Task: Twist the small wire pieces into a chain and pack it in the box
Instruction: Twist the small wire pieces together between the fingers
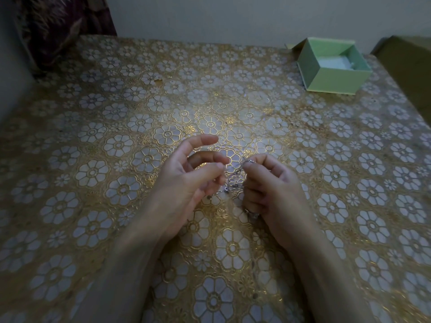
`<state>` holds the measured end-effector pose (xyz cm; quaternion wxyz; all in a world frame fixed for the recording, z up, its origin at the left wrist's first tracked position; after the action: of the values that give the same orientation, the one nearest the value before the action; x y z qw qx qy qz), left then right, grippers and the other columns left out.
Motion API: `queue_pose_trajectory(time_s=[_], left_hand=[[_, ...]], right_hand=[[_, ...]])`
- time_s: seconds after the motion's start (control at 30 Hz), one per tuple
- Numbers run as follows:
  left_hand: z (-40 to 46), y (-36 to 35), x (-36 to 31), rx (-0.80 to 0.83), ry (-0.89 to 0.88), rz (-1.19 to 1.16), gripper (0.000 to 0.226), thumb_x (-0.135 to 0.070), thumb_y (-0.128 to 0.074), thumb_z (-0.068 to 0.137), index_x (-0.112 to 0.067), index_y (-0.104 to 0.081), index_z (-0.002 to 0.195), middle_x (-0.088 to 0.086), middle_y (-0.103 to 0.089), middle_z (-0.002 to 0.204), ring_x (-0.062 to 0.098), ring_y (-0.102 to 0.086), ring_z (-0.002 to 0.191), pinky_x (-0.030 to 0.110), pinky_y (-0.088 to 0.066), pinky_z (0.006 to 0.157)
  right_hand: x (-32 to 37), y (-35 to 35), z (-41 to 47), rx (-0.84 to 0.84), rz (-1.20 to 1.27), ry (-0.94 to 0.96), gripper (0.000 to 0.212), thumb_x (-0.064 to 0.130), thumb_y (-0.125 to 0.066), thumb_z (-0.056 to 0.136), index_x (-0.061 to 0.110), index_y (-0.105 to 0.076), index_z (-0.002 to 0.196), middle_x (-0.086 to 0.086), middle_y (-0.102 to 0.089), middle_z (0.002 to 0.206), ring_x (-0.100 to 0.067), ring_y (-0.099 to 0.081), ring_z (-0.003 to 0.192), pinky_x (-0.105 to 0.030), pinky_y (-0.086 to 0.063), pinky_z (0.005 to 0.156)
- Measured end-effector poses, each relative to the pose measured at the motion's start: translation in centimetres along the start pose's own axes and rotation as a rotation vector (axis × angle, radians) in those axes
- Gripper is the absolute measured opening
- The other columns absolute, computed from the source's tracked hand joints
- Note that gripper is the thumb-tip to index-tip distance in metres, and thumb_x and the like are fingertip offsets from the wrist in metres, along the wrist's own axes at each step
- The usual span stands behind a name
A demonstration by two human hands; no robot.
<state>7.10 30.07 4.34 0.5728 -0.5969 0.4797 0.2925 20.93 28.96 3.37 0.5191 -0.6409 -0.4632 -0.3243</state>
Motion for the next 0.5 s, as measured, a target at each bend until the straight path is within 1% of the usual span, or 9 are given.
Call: queue_pose_trajectory(time_s=[0.07,0.13,0.17,0.23,0.3,0.33,0.43,0.5], left_hand=[[0.0,0.4,-0.2,0.027,0.002,0.000,0.043,0.000,-0.061,0.069,-0.013,-0.056,0.110,0.002,-0.066,0.080,0.012,-0.054,0.055,0.018,-0.042,0.049],[0.1,0.7,-0.4,0.053,-0.012,-0.050,0.040,-0.003,-0.058,0.071,-0.014,-0.057,0.109,0.002,-0.066,0.080,0.012,-0.055,0.055,0.019,-0.044,0.047],[0.0,0.8,-0.6,0.063,-0.026,-0.079,0.038,-0.004,-0.057,0.072,-0.015,-0.057,0.108,0.001,-0.066,0.079,0.011,-0.056,0.055,0.019,-0.046,0.049],[0.0,0.9,-0.7,0.080,-0.050,-0.122,0.035,-0.006,-0.055,0.074,-0.017,-0.058,0.107,0.000,-0.066,0.079,0.011,-0.058,0.058,0.019,-0.047,0.050],[-0.1,0.9,-0.8,0.092,-0.057,-0.137,0.033,-0.007,-0.054,0.075,-0.017,-0.058,0.106,0.000,-0.066,0.078,0.011,-0.059,0.060,0.018,-0.045,0.047],[-0.1,0.9,-0.7,0.092,-0.054,-0.136,0.032,-0.007,-0.054,0.076,-0.016,-0.058,0.106,0.000,-0.065,0.078,0.012,-0.060,0.061,0.018,-0.044,0.045],[-0.1,0.7,-0.4,0.085,-0.051,-0.047,0.032,-0.007,-0.057,0.076,-0.015,-0.059,0.107,0.001,-0.066,0.080,0.014,-0.060,0.059,0.018,-0.041,0.041],[-0.1,0.4,-0.1,0.077,-0.053,0.085,0.033,-0.005,-0.067,0.076,-0.014,-0.060,0.107,0.003,-0.069,0.084,0.014,-0.057,0.054,0.018,-0.038,0.039]], right_hand=[[-0.1,0.3,0.1,-0.015,0.024,0.029,0.018,0.005,-0.057,0.087,0.013,-0.045,0.075,0.008,-0.025,0.048,-0.005,-0.018,0.039,-0.012,-0.019,0.036],[-0.2,0.8,0.2,-0.032,0.022,0.077,0.011,0.011,-0.059,0.077,0.013,-0.049,0.074,0.008,-0.027,0.047,-0.005,-0.020,0.038,-0.013,-0.020,0.036],[-0.2,1.1,0.3,-0.062,-0.033,0.126,0.007,0.013,-0.059,0.074,0.015,-0.052,0.072,0.008,-0.030,0.047,-0.005,-0.022,0.038,-0.014,-0.022,0.037],[-0.1,1.9,0.3,-0.163,-0.294,0.281,0.009,0.016,-0.059,0.073,0.022,-0.057,0.067,0.005,-0.036,0.050,-0.006,-0.029,0.043,-0.016,-0.026,0.042],[0.1,2.4,0.3,-0.234,-0.536,0.407,0.010,0.017,-0.058,0.074,0.025,-0.056,0.067,0.003,-0.041,0.055,-0.008,-0.034,0.051,-0.018,-0.029,0.047],[0.1,2.7,0.3,-0.249,-0.604,0.442,0.011,0.017,-0.057,0.074,0.026,-0.056,0.068,0.004,-0.043,0.055,-0.008,-0.036,0.052,-0.021,-0.031,0.049],[0.3,3.4,0.4,-0.290,-0.690,0.503,0.015,0.015,-0.059,0.076,0.029,-0.055,0.069,0.008,-0.051,0.057,-0.004,-0.043,0.052,-0.023,-0.036,0.051],[0.3,3.7,0.5,-0.319,-0.710,0.525,0.021,0.011,-0.062,0.079,0.029,-0.056,0.071,0.011,-0.054,0.058,-0.002,-0.046,0.053,-0.020,-0.037,0.051]])
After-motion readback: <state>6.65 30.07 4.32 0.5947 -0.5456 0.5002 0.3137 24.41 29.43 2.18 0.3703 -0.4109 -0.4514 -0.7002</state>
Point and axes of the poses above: each hand's wrist, its own z-axis towards the middle knuckle, its own y-axis out of the back of the hand, x = y × z, the point moved 1 cm from there along z, towards the middle knuckle
